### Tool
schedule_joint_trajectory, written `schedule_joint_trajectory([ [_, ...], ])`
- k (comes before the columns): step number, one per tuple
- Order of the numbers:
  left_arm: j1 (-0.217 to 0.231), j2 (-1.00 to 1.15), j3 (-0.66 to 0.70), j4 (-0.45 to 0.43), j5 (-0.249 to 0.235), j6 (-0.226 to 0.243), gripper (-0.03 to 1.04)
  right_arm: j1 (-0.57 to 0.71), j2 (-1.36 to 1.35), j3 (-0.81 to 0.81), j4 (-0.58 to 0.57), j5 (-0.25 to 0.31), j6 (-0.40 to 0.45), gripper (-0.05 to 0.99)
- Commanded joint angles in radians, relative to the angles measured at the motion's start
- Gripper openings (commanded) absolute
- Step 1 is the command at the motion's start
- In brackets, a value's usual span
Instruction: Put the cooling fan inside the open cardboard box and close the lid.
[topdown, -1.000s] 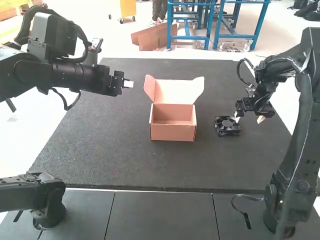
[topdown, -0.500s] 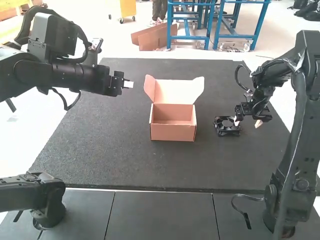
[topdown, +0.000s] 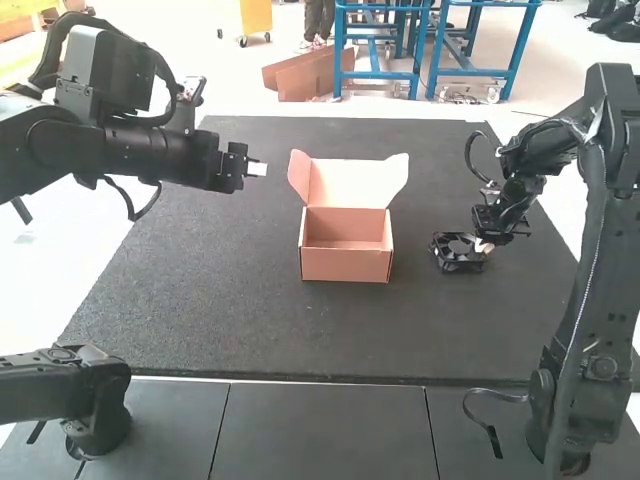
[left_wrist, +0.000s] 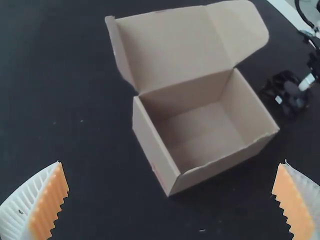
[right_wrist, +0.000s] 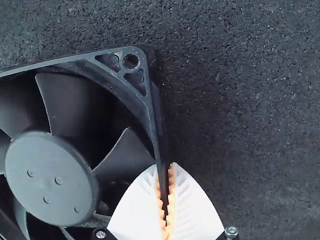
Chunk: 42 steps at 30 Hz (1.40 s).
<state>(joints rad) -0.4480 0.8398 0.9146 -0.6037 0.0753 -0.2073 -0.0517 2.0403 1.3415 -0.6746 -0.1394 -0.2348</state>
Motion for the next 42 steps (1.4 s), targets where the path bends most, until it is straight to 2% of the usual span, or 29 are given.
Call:
schedule_joint_trajectory([
  [1,-0.008,0.005,0.050,-0.001,0.000,-0.004,0.97,-0.002,0.029,-0.015,-0.002,0.023,0.005,-0.01],
  [4,-0.008,0.005,0.050,-0.001,-0.002,-0.004,0.97,0.003,0.021,-0.011,0.024,0.020,0.034,-0.02],
  [6,-0.008,0.005,0.049,-0.001,-0.002,-0.004,0.97,0.001,0.014,0.001,0.044,0.018,0.091,-0.02],
  [10,-0.008,0.005,0.046,0.002,-0.002,-0.004,0.97,-0.007,-0.058,0.022,0.070,-0.037,0.155,-0.02],
  [13,-0.008,0.005,0.044,0.005,-0.002,-0.004,0.97,0.000,-0.129,0.028,0.066,-0.045,0.164,-0.02],
  [16,-0.008,0.005,0.041,0.013,-0.002,-0.004,0.97,0.006,-0.206,0.031,0.032,-0.068,0.180,-0.02],
  [19,-0.008,0.005,0.036,0.022,-0.002,-0.003,0.97,0.015,-0.279,0.027,-0.010,-0.071,0.256,-0.02],
  [24,-0.008,0.005,0.026,0.041,-0.002,-0.003,0.97,0.047,-0.399,0.027,-0.109,-0.088,0.290,-0.01],
  [32,-0.008,0.012,0.004,0.042,0.000,-0.003,0.97,0.168,-0.585,0.012,-0.252,-0.098,0.423,0.00],
  [36,-0.008,0.013,0.009,0.025,0.000,0.003,0.97,0.262,-0.663,-0.011,-0.255,-0.092,0.514,0.00],
  [42,-0.008,0.012,0.021,-0.067,0.000,0.025,0.97,0.423,-0.692,-0.021,-0.256,-0.089,0.631,0.00],
])
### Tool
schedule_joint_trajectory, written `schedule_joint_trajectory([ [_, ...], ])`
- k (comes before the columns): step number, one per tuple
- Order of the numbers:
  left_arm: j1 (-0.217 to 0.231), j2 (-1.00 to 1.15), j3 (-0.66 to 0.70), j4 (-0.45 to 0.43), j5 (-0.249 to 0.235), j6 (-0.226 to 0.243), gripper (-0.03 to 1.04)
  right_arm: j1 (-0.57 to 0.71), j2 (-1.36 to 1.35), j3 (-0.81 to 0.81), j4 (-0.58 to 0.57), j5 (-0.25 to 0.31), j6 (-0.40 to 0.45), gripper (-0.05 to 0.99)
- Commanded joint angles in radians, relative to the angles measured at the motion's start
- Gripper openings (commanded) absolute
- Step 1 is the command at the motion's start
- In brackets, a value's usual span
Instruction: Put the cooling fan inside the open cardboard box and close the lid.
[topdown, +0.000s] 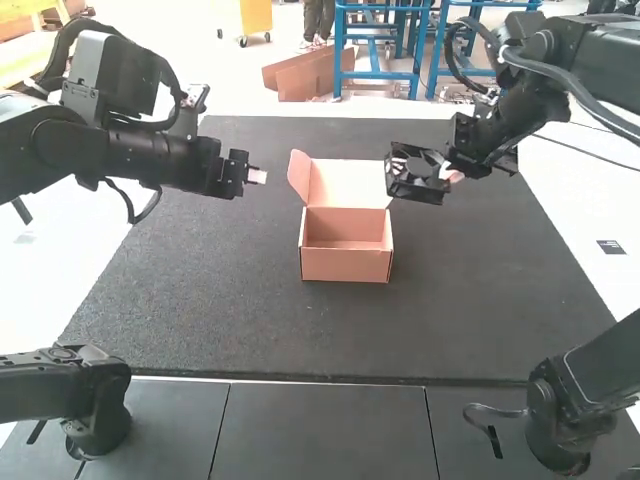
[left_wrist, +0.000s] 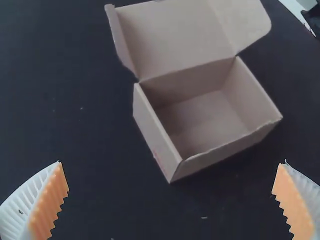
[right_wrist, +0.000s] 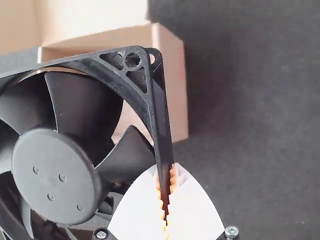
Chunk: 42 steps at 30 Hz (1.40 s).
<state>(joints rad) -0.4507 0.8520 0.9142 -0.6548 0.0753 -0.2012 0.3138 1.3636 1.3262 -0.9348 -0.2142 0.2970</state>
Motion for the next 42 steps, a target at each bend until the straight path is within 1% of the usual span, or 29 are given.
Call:
schedule_joint_trajectory([
  [1,-0.005,-0.002,0.023,-0.029,0.000,0.023,0.97,0.084,-0.014,-0.005,0.007,-0.010,0.113,0.00],
  [2,-0.005,-0.004,0.026,-0.043,0.000,0.034,0.97,0.110,-0.012,-0.007,0.010,0.007,0.131,0.00],
  [5,-0.005,-0.011,0.028,-0.080,-0.002,0.054,0.97,0.177,-0.003,-0.013,0.056,0.012,0.179,0.00],
  [8,-0.005,-0.024,0.028,-0.101,-0.008,0.069,0.97,0.215,0.025,-0.021,0.093,0.027,0.200,0.00],
  [10,-0.005,-0.031,0.025,-0.109,-0.020,0.089,0.97,0.235,0.042,-0.024,0.119,0.032,0.203,0.00],
  [13,-0.005,-0.041,0.022,-0.117,-0.040,0.117,0.97,0.249,0.069,-0.024,0.148,0.061,0.203,0.00],
  [15,-0.005,-0.044,0.020,-0.118,-0.055,0.138,0.97,0.258,0.092,-0.024,0.163,0.065,0.203,0.00],
  [17,-0.005,-0.045,0.015,-0.120,-0.065,0.149,0.97,0.260,0.117,-0.022,0.186,0.087,0.203,0.00],
  [19,-0.005,-0.045,0.015,-0.126,-0.066,0.160,0.97,0.260,0.143,-0.019,0.206,0.088,0.203,0.00],
  [36,-0.005,-0.047,0.008,-0.115,-0.066,0.163,0.97,0.294,0.397,0.047,0.330,0.125,0.189,0.00],
  [40,-0.003,-0.047,0.012,-0.117,-0.066,0.163,0.97,0.294,0.445,0.056,0.353,0.141,0.169,0.00],
  [41,-0.003,-0.047,0.014,-0.117,-0.066,0.163,0.97,0.292,0.457,0.056,0.356,0.150,0.166,0.00],
  [42,-0.002,-0.048,0.015,-0.117,-0.066,0.163,0.97,0.292,0.470,0.056,0.363,0.171,0.160,0.00],
])
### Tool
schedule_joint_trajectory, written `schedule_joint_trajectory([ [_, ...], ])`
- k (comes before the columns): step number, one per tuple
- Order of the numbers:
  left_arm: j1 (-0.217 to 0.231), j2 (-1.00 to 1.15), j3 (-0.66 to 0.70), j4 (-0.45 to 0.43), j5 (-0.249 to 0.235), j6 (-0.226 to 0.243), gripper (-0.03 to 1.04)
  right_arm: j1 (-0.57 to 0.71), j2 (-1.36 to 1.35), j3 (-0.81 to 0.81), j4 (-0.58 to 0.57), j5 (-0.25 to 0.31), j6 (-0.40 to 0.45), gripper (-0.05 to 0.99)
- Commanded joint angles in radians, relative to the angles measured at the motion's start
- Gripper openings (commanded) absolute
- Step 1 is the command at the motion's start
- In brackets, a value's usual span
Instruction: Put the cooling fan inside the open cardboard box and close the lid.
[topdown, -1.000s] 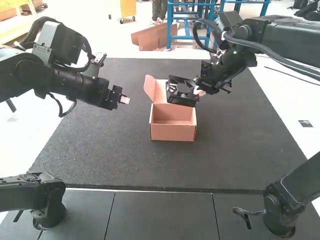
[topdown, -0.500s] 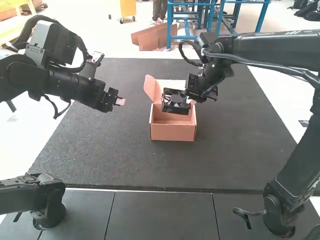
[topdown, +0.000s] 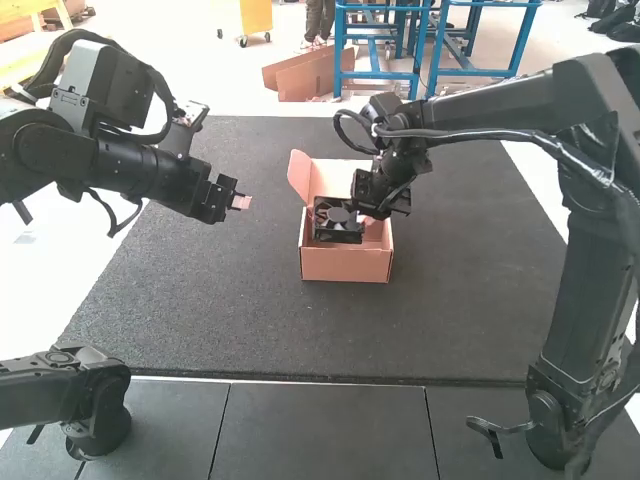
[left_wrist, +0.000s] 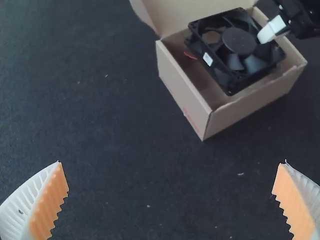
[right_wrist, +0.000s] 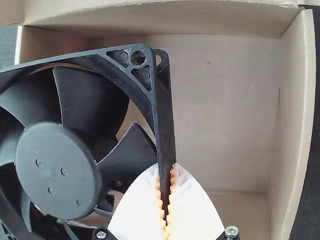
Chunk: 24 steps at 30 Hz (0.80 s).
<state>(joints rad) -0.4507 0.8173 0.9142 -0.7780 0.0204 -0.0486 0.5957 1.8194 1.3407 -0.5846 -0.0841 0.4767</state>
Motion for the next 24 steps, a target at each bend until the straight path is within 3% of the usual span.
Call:
schedule_joint_trajectory([
  [1,-0.002,-0.015,0.015,0.005,-0.011,0.010,0.97,0.009,0.024,0.043,0.017,0.052,-0.021,0.00],
  [8,0.000,-0.026,0.015,0.002,-0.011,0.009,0.97,0.001,0.080,0.040,0.040,0.109,-0.052,-0.01],
  [13,0.001,-0.027,0.025,0.037,-0.023,0.007,0.97,0.001,0.104,0.048,0.052,0.090,-0.052,0.03],
  [15,0.001,-0.027,0.031,0.062,-0.030,0.006,0.97,0.001,0.106,0.057,0.055,0.072,-0.050,0.22],
  [19,0.003,-0.021,0.041,0.106,-0.034,0.004,0.97,0.001,0.107,0.097,0.022,0.050,-0.067,0.76],
  [20,0.004,-0.018,0.048,0.120,-0.039,0.003,0.97,0.000,0.106,0.110,0.009,0.035,-0.072,0.83],
  [24,0.018,0.019,0.072,0.155,-0.039,-0.030,0.97,-0.007,0.083,0.227,-0.087,-0.046,-0.098,0.90],
])
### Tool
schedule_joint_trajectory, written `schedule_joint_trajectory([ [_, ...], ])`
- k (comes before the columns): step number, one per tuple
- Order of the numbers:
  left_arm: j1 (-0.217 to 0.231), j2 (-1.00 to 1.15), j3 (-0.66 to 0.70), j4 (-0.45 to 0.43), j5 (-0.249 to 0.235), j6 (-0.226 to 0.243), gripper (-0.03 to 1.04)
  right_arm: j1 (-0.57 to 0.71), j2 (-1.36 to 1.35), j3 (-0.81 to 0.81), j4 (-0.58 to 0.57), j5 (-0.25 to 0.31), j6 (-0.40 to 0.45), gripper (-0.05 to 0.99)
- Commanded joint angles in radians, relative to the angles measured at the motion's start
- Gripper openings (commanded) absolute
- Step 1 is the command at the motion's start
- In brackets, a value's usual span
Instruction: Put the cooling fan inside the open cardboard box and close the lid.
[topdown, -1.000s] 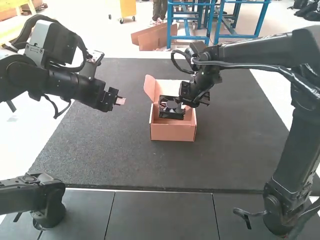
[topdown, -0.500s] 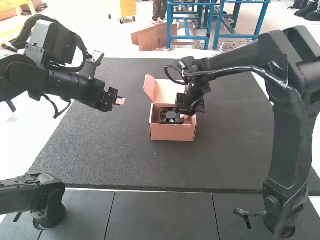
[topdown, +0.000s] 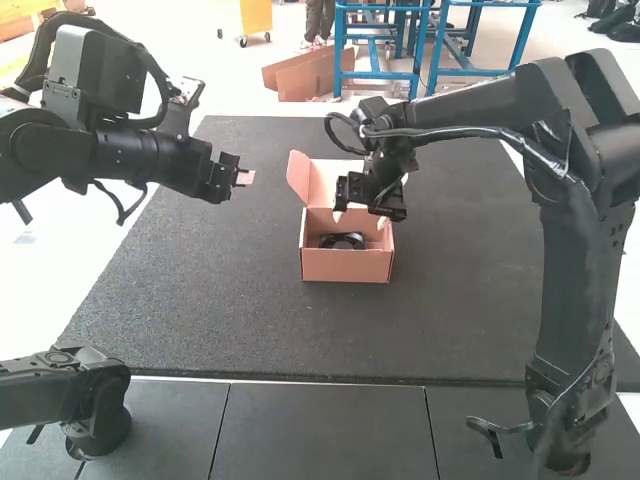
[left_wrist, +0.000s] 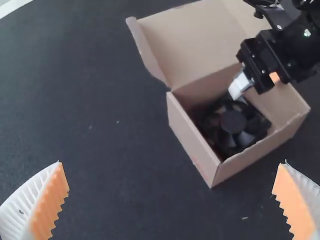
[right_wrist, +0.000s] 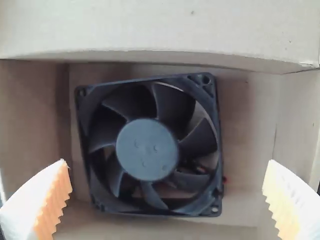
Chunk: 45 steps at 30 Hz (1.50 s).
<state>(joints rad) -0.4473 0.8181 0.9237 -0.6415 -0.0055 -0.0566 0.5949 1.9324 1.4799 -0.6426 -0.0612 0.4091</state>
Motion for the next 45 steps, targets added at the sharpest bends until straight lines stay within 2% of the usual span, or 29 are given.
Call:
schedule_joint_trajectory([
  [1,0.019,0.038,0.066,0.019,-0.013,-0.034,0.97,-0.012,-0.046,0.128,-0.060,-0.080,-0.043,0.90],
  [4,0.035,0.112,0.087,0.016,-0.013,-0.065,0.97,-0.044,-0.101,0.224,-0.077,-0.100,-0.062,0.90],
  [6,0.039,0.158,0.101,0.034,-0.013,-0.072,0.97,-0.069,-0.139,0.266,-0.083,-0.089,-0.081,0.90],
  [10,0.041,0.256,0.138,0.078,-0.016,-0.088,0.97,-0.126,-0.217,0.260,-0.129,0.006,-0.208,0.90],
  [15,0.058,0.375,0.198,0.097,-0.060,-0.144,0.97,-0.216,-0.342,0.111,-0.101,0.034,-0.311,0.90],
  [20,0.104,0.460,0.234,0.109,-0.100,-0.180,0.97,-0.253,-0.474,-0.105,0.054,0.037,-0.360,0.89],
  [24,0.119,0.520,0.248,0.129,-0.131,-0.192,0.97,-0.251,-0.547,-0.250,0.198,0.024,-0.357,0.89],
  [30,0.122,0.615,0.268,0.180,-0.159,-0.192,0.97,-0.251,-0.558,-0.329,0.268,-0.048,-0.312,0.89],
  [32,0.130,0.650,0.282,0.190,-0.168,-0.192,0.97,-0.251,-0.549,-0.348,0.307,-0.054,-0.308,0.89],
  [37,0.154,0.730,0.322,0.217,-0.192,-0.192,0.97,-0.261,-0.480,-0.342,0.339,-0.072,-0.308,0.89],
  [45,0.180,0.839,0.391,0.252,-0.192,-0.187,0.97,-0.268,-0.382,-0.276,0.368,-0.089,-0.305,0.89],
])
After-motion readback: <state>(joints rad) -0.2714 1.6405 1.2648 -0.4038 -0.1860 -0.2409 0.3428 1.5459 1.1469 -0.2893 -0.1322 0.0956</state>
